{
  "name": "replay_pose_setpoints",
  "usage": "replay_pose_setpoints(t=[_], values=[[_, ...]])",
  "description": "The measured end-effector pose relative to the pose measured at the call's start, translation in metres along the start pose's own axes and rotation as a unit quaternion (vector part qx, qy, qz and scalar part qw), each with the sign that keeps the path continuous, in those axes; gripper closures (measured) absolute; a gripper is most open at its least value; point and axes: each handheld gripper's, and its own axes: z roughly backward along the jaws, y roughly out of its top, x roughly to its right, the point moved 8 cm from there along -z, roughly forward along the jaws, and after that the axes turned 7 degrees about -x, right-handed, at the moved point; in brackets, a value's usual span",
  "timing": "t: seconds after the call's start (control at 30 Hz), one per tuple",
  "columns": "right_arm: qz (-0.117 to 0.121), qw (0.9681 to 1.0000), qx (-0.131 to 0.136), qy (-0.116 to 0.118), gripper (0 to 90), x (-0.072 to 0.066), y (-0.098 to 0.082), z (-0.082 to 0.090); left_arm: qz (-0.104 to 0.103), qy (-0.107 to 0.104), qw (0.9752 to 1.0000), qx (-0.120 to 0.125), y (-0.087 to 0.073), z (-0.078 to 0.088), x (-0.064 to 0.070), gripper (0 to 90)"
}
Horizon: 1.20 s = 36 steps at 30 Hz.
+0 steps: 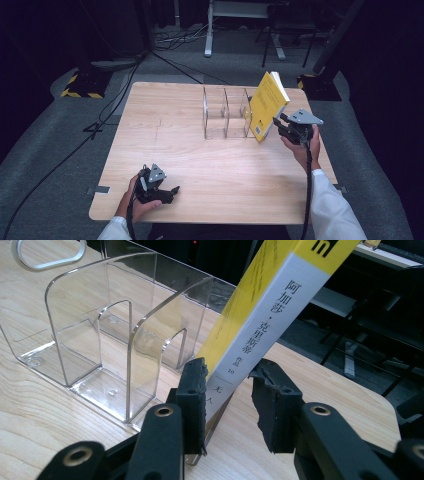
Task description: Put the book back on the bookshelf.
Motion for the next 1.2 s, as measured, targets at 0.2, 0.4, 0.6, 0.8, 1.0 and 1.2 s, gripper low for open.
replay_pose_setpoints(t=[0.2,0.4,0.6,0.8,1.0,1.2], values=[[0.001,0.9999,-0.009,0.007,65.4,-0.001,-0.001,0.003,0.001,0.000,1.0000,0.000,0.000,0.000,0.000,14.6],[0.010,0.9997,-0.018,0.014,63.2,-0.002,-0.004,0.008,0.001,-0.001,1.0000,0.000,0.000,0.000,0.000,14.7],[0.023,0.9986,-0.036,0.032,57.3,-0.008,-0.009,0.013,0.001,0.000,1.0000,0.000,0.000,0.000,0.000,14.6],[0.039,0.9964,-0.059,0.046,50.4,-0.016,-0.015,0.018,0.001,-0.001,1.0000,0.000,0.000,0.000,0.000,14.6],[0.052,0.9939,-0.078,0.058,44.8,-0.020,-0.024,0.024,0.000,0.000,1.0000,0.000,0.000,0.000,0.000,14.6],[0.063,0.9905,-0.095,0.078,41.2,-0.025,-0.035,0.032,0.003,0.000,1.0000,0.001,0.001,-0.001,0.000,14.5]])
